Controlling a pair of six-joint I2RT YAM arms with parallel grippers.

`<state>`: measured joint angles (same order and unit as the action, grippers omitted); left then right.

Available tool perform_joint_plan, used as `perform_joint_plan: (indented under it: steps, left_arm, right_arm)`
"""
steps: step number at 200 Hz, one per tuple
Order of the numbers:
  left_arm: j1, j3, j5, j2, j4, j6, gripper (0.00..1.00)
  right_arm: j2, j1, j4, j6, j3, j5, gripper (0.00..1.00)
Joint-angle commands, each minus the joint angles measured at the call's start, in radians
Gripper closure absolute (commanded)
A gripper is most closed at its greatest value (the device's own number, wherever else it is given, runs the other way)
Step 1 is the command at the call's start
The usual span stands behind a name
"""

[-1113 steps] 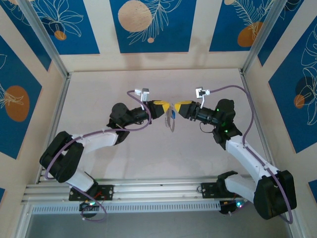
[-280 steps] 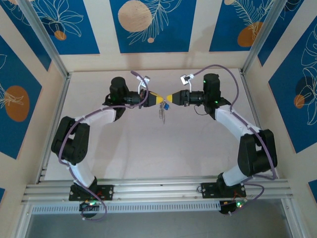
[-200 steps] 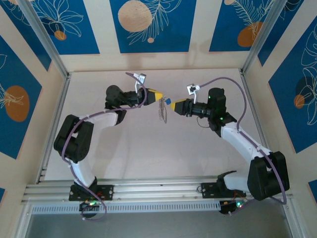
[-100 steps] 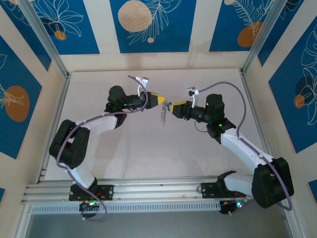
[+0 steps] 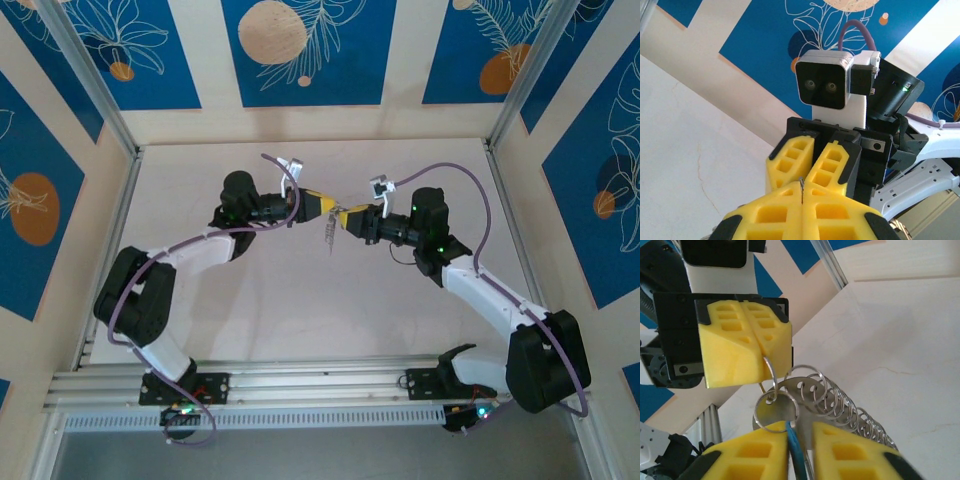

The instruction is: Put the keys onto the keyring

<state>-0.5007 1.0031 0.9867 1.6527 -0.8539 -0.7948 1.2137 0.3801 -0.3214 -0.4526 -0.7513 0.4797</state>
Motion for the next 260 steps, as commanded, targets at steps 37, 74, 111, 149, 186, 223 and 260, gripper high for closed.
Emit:
perform_joint_plan:
  steps: [37, 74, 111, 149, 186, 223, 260]
  left_arm:
    - [-0.010, 0.014, -0.069, -0.063, 0.012, 0.051, 1.00]
    - [-0.010, -0.010, -0.101, -0.091, -0.012, 0.046, 1.00]
    - [-0.010, -0.045, -0.129, -0.105, -0.047, 0.039, 1.00]
    - [-0.010, -0.079, -0.148, -0.115, -0.078, 0.032, 1.00]
    - [-0.015, -0.121, -0.197, -0.134, -0.116, 0.024, 1.00]
    - [-0.038, -0.181, -0.290, -0.131, -0.237, -0.034, 1.00]
    - [-0.068, -0.208, -0.341, -0.107, -0.324, -0.064, 1.00]
  right_arm:
    - [-0.037, 0.019, 0.016, 0.024, 0.020, 0.025, 1.00]
    - [-0.013, 0.048, 0.028, 0.032, 0.000, 0.021, 1.00]
    - [0.026, 0.093, 0.025, 0.037, -0.019, 0.001, 1.00]
    - [0.041, 0.099, 0.022, 0.036, -0.025, -0.035, 1.00]
    - [0.036, 0.088, -0.022, -0.007, -0.011, -0.058, 1.00]
    - [0.048, 0.094, -0.039, -0.031, -0.015, -0.074, 1.00]
    - [0.068, 0.126, -0.033, -0.033, -0.038, -0.065, 1.00]
